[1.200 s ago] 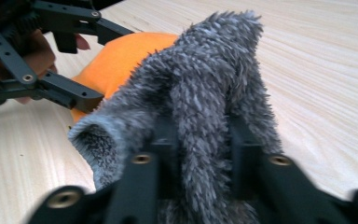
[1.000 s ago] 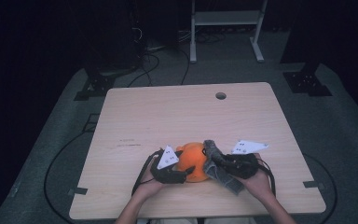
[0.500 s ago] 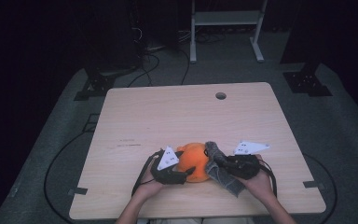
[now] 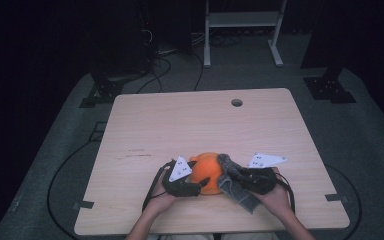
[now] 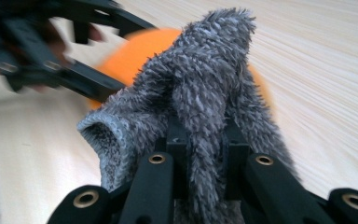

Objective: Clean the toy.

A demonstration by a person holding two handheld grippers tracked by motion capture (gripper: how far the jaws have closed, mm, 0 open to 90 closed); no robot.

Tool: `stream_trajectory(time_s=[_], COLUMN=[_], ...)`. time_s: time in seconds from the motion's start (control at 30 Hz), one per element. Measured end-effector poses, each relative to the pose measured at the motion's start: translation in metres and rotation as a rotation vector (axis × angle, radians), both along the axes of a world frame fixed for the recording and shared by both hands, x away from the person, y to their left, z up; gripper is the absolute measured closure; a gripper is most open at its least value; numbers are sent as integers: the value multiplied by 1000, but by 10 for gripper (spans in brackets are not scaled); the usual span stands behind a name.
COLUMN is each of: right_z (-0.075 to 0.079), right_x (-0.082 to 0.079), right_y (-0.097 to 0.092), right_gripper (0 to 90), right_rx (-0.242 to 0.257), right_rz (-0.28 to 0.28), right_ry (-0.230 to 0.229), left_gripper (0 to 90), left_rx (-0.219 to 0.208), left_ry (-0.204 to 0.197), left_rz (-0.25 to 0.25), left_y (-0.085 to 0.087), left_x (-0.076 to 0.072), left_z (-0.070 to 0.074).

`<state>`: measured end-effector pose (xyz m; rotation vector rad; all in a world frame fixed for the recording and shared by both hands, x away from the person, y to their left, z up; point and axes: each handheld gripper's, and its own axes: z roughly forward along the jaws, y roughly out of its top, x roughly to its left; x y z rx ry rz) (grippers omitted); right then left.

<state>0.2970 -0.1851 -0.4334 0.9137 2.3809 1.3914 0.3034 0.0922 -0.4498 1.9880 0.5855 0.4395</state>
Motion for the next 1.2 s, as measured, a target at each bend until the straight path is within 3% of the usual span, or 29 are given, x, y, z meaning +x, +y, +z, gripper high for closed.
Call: stream_trajectory(time_s=[0.13,0.2,0.27,0.4,0.5,0.53,0.57,0.6,0.63,0.7,0.73,0.77,0.8,0.83,0.9,0.93,0.97,1.0,1.07,1.13,1.17,1.2], right_z=[-2,0,8,8,2,1,0,4,4,10,9,9,5,5,2,3,3,7,9,5,2,1], right_x=[1,0,-8,-11,0,4,8,7,7,2,-1,-1,2,2,8,10,10,7,6,4,4,3], right_y=[-12,-13,-5,10,-1,-7,-11,-13,-13,-5,4,4,3,3,-8,-15,-15,-15,-11,-2,0,-1], right_gripper=[777,777,777,776,777,777,778,778,778,777,775,775,775,775,777,777,777,776,774,774,775,775], right_rx=[-31,-10,28,-24,-32,-39,-22,43,43,55,1,1,-66,-66,-71,-39,-39,48,56,32,29,19], right_rz=[-64,-62,-19,26,-21,-61,-92,-96,-96,-42,-6,-6,-28,-28,-80,-99,-99,-42,-20,8,15,27], right_ry=[10,10,-23,-53,-15,-3,15,22,22,-3,-24,-24,-36,-36,1,12,12,20,23,41,52,56], left_gripper=[278,277,278,280,283,284,284,285,285,285,285,285,286,286,287,287,287,284,275,213,188,161], left_rx=[8,13,15,16,18,27,38,46,48,53,53,50,49,49,59,65,68,70,66,61,44,-2], left_ry=[-10,-16,-15,-6,-15,-24,-34,-41,-45,-46,-43,-42,-44,-44,-57,-62,-64,-62,-39,1,4,-11], left_rz=[6,5,1,-2,3,6,7,8,11,9,7,3,-2,-2,-7,-10,-12,-17,-34,-76,-79,-53], left_y=[-1,-1,0,0,-2,-4,-5,-6,-7,-7,-6,-6,-7,-7,-10,-11,-11,-10,-8,-2,1,6], left_x=[-1,-2,-2,-1,-2,-2,-3,-4,-4,-5,-4,-4,-5,-5,-7,-7,-7,-7,-7,-4,-3,-1], left_z=[-1,-1,-1,-1,-1,-1,-2,-2,-2,-2,-2,-2,-2,-2,-2,-2,-2,-2,1,11,17,25])
